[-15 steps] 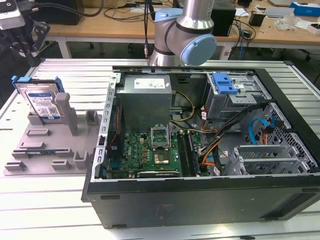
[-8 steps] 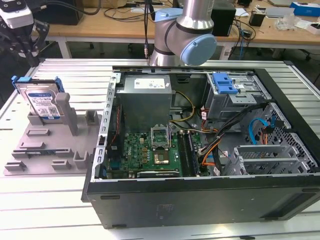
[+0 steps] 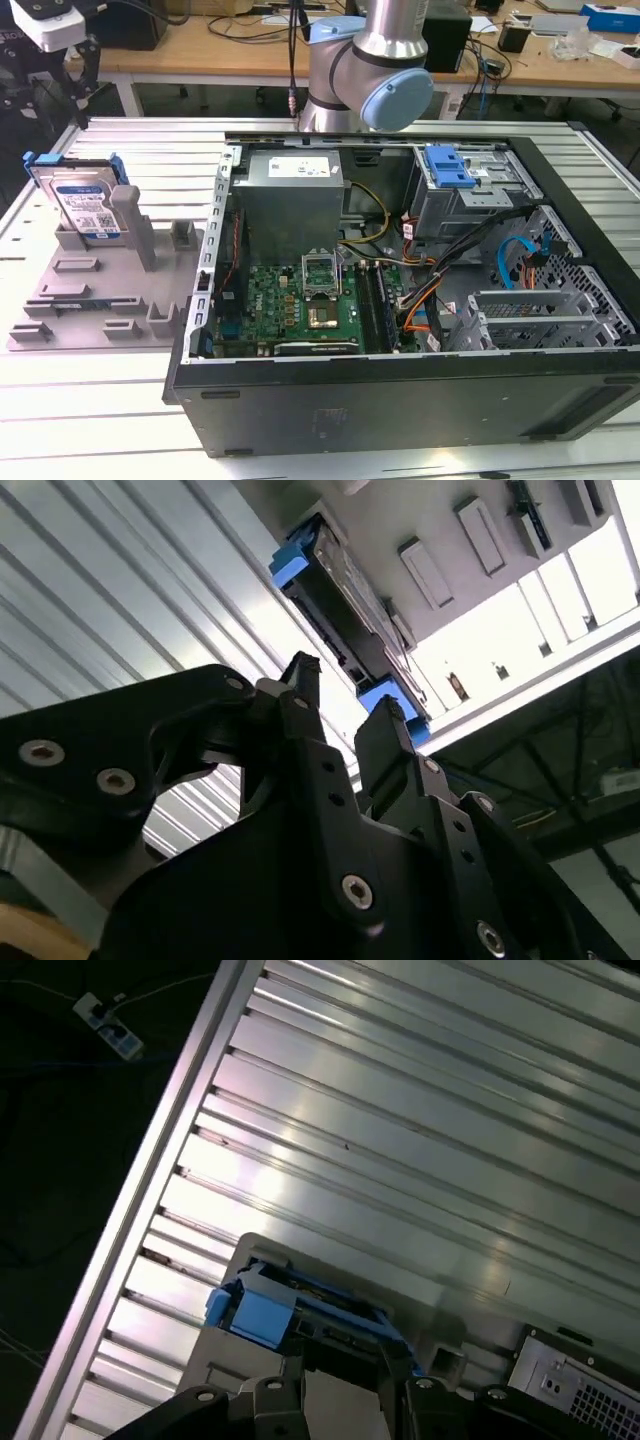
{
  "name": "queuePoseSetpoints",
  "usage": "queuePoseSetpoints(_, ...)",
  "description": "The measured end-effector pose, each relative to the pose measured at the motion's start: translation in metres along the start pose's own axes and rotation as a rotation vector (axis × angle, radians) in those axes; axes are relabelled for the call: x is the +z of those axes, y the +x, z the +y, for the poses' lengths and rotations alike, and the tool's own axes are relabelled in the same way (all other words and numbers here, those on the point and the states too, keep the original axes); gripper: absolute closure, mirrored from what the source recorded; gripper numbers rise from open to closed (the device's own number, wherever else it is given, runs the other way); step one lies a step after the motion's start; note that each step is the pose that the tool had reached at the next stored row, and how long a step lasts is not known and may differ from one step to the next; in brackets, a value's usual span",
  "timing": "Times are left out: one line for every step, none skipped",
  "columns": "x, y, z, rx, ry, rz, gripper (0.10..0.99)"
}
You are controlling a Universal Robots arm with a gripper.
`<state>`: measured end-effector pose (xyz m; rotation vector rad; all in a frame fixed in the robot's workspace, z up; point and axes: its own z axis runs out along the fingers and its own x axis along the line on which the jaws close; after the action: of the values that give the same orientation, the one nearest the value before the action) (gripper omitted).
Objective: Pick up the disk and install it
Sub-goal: 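Pick up the disk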
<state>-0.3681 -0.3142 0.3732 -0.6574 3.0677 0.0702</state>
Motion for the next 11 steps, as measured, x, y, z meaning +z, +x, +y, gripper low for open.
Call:
queuePoseSetpoints(0.0000, 0.0000, 0.0000, -0.023, 0.000, 0.0016, 0.667)
queuePoseSetpoints(0.0000, 0.0000, 0.0000, -0.042, -0.001, 0.0029, 0.667)
queuePoseSetpoints(0.0001, 0.0000, 0.0000, -0.067, -0.001, 0.0044, 0.667)
queuePoseSetpoints(0.0001, 0.0000, 0.0000, -0.084, -0.002, 0.0055, 0.667)
queuePoseSetpoints(0.0001, 0.0000, 0.0000, -0.112, -0.002, 0.0073, 0.667)
queuePoseSetpoints(0.0001, 0.0000, 0.0000, -0.130, -0.003, 0.0084, 0.667)
queuePoseSetpoints(0.0002, 0.0000, 0.0000, -0.152, -0.003, 0.0097, 0.667)
queuePoseSetpoints(0.0002, 0.0000, 0.0000, -0.168, -0.003, 0.0106, 0.667)
queuePoseSetpoints(0.0002, 0.0000, 0.0000, -0.193, -0.004, 0.0122, 0.655)
queuePoseSetpoints(0.0002, 0.0000, 0.0000, -0.224, -0.004, 0.0141, 0.588)
queuePoseSetpoints(0.0002, 0.0000, 0.0000, -0.252, -0.004, 0.0160, 0.588)
